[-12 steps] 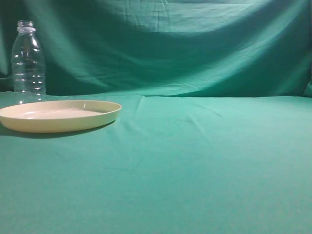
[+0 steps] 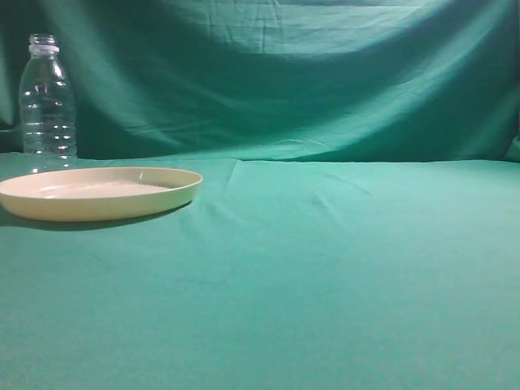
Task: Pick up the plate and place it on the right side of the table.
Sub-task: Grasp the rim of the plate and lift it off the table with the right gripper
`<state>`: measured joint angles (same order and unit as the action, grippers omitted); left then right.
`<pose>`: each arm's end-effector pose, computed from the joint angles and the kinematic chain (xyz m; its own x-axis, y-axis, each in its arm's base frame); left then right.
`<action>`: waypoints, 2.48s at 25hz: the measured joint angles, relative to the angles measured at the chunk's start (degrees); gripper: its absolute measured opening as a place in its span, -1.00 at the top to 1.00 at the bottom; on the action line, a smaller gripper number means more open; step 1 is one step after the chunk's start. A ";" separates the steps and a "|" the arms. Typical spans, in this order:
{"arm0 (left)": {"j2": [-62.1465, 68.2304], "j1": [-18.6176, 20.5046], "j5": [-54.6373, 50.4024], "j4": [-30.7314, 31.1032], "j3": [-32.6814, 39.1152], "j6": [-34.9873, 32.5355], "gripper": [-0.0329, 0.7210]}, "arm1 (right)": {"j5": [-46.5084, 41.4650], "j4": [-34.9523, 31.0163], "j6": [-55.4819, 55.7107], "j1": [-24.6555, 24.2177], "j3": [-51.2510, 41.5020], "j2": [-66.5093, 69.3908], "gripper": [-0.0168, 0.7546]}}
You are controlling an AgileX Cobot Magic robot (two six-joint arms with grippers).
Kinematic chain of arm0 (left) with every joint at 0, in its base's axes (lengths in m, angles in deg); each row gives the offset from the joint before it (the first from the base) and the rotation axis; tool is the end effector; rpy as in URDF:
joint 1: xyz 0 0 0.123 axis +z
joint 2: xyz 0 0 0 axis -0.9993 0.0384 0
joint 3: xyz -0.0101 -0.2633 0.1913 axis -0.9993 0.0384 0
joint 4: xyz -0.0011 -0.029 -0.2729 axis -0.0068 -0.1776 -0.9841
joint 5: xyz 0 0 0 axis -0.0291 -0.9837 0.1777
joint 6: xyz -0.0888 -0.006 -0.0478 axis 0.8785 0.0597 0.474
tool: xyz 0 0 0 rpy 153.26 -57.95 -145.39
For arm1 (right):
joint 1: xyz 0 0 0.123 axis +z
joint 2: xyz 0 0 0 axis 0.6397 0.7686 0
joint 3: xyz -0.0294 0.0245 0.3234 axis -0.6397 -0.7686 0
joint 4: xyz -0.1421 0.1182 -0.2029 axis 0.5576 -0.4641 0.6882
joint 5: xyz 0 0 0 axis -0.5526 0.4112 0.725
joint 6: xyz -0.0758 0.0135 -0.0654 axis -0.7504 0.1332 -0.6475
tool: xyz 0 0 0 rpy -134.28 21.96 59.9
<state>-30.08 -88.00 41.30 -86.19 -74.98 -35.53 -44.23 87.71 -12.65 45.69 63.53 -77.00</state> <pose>0.0447 0.0018 0.1732 -0.2563 0.1963 -0.9465 0.0353 0.9804 0.1938 0.0438 0.0046 0.1663 -0.3054 -0.0507 -0.9509 -0.1099 0.9938 -0.0177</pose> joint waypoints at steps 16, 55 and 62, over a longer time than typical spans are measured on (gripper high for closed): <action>0.00 0.00 0.00 0.00 0.00 0.00 0.91 | 25.66 -18.67 6.57 0.00 -0.13 0.00 0.96; 0.00 0.00 0.00 0.00 0.00 0.00 0.91 | -24.33 -7.57 -4.55 24.89 67.21 81.86 0.96; 0.00 0.00 0.00 0.00 0.00 0.00 0.91 | -28.93 -1.77 -0.74 33.74 84.82 101.43 0.96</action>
<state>-30.08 -88.00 41.30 -86.19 -74.98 -35.53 -73.16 85.94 -13.39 79.43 148.35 24.43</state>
